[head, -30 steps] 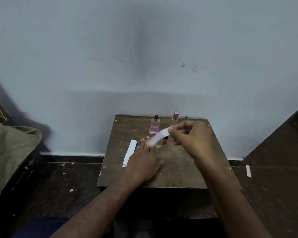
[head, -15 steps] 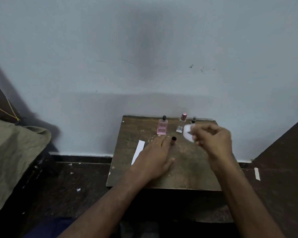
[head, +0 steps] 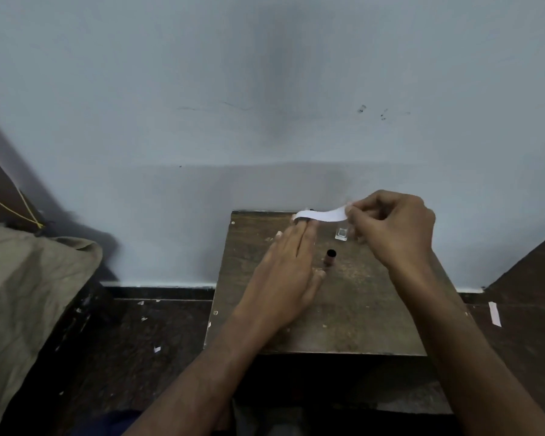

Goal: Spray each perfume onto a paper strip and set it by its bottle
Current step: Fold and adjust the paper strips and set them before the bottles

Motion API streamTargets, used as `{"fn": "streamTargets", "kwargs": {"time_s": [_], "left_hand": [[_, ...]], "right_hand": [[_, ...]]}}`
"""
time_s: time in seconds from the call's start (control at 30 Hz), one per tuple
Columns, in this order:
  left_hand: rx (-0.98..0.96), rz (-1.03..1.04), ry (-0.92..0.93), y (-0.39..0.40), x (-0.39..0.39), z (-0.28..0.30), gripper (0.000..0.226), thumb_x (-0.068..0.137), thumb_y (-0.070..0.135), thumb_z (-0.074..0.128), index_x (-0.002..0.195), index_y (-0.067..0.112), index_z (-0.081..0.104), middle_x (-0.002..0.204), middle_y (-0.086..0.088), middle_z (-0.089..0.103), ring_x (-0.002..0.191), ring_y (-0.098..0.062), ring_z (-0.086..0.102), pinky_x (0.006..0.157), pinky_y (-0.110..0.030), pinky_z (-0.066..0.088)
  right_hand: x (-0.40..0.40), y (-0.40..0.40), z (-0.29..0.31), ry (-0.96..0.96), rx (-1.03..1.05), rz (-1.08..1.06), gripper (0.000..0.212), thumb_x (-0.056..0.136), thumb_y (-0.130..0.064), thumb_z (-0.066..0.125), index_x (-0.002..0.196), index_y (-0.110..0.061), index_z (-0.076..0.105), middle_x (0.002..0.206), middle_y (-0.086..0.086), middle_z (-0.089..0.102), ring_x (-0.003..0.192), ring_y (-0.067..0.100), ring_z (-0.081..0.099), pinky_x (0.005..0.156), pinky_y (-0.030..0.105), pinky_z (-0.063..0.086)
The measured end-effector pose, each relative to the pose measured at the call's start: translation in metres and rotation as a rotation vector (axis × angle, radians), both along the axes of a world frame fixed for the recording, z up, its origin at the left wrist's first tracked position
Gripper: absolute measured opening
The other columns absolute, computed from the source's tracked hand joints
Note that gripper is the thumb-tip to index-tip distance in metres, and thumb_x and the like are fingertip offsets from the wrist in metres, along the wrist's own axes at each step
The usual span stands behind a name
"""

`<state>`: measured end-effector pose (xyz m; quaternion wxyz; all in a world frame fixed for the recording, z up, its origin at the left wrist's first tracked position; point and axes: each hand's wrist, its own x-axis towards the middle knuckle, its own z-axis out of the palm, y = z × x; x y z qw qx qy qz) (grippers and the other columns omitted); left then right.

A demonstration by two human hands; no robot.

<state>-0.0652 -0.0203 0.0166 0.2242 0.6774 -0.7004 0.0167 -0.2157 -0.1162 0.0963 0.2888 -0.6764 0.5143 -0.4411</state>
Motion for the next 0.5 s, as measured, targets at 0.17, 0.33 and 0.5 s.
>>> {"fn": "streamTargets", "kwargs": {"time_s": [0.17, 0.33, 0.5], "left_hand": [[0.002, 0.015, -0.011, -0.003, 0.004, 0.001, 0.087, 0.106, 0.04, 0.054, 0.168, 0.009, 0.001, 0.177, -0.01, 0.003, 0.164, -0.023, -0.008, 0.133, -0.044, 0.009], [-0.006, 0.068, -0.022, -0.001, 0.01, 0.003, 0.086, 0.103, 0.039, 0.06, 0.167, 0.01, 0.011, 0.177, -0.009, -0.003, 0.164, -0.023, -0.011, 0.133, -0.043, 0.008], [0.0, 0.085, 0.007, 0.002, 0.012, 0.007, 0.084, 0.101, 0.037, 0.063, 0.165, 0.011, 0.015, 0.177, -0.008, -0.009, 0.164, -0.022, -0.011, 0.131, -0.041, 0.008]], "right_hand": [[0.001, -0.003, 0.004, -0.219, 0.121, 0.076, 0.007, 0.087, -0.014, 0.085, 0.082, -0.012, 0.08, 0.064, 0.007, 0.076, 0.056, 0.019, 0.073, 0.061, 0.034, 0.062], [0.003, 0.0, -0.008, -0.223, 0.189, 0.09, 0.007, 0.088, -0.012, 0.085, 0.085, -0.008, 0.08, 0.067, 0.009, 0.076, 0.059, 0.016, 0.072, 0.059, 0.028, 0.061], [-0.005, -0.004, -0.02, -0.364, 0.265, 0.162, 0.011, 0.089, -0.012, 0.084, 0.092, -0.002, 0.079, 0.087, 0.014, 0.079, 0.065, 0.018, 0.072, 0.061, 0.029, 0.058]]}}
